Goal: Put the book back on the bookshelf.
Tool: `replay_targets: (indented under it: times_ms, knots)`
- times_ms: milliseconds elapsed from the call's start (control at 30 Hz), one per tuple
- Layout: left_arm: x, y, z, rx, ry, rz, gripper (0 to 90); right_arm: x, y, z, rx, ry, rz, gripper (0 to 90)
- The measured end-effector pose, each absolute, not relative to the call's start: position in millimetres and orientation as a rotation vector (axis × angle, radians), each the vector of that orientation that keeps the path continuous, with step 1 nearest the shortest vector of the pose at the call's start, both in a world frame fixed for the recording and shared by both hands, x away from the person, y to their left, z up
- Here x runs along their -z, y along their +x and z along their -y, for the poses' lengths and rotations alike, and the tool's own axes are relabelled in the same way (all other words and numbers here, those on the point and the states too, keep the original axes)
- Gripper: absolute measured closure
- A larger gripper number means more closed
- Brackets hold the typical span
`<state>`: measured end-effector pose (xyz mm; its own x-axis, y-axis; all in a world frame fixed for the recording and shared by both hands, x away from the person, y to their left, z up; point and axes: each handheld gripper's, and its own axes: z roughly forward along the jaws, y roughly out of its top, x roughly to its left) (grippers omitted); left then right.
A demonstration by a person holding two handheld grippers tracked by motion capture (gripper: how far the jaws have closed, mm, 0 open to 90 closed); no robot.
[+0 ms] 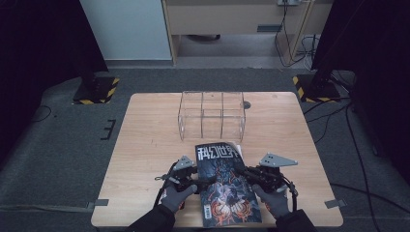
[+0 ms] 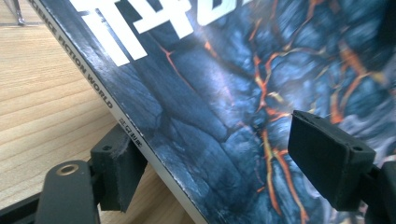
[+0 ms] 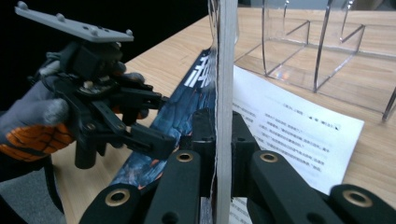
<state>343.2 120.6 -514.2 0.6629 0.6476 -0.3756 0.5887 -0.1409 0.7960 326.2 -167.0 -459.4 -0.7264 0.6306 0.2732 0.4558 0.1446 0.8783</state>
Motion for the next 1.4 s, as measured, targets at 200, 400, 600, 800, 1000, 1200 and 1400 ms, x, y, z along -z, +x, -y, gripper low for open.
replay_targets:
  times_ms: [200, 400, 600, 800, 1000, 1200, 1400]
  knots:
    - [508, 340, -121, -0.081, 1.773, -0.970, 26.6, 467, 331, 168, -1.570, 1.128, -2.266, 85.2]
    - [502, 338, -117, -0.123, 1.787, -0.948, 29.4, 470, 334, 169, -1.566, 1.139, -2.271, 85.2]
    - [497, 338, -115, -0.143, 1.796, -0.954, 33.1, 470, 335, 170, -1.574, 1.136, -2.274, 85.2]
    - [494, 339, -114, -0.153, 1.794, -0.956, 37.0, 469, 334, 169, -1.586, 1.130, -2.267, 85.2]
    - [485, 339, -116, -0.144, 1.769, -0.940, 39.2, 468, 335, 170, -1.604, 1.121, -2.254, 85.2]
    - [481, 338, -111, -0.149, 1.774, -0.916, 39.8, 466, 335, 170, -1.645, 1.093, -2.250, 85.2]
    - [478, 337, -110, -0.200, 1.809, -0.923, 46.4, 465, 335, 169, -1.648, 1.083, -2.250, 85.2]
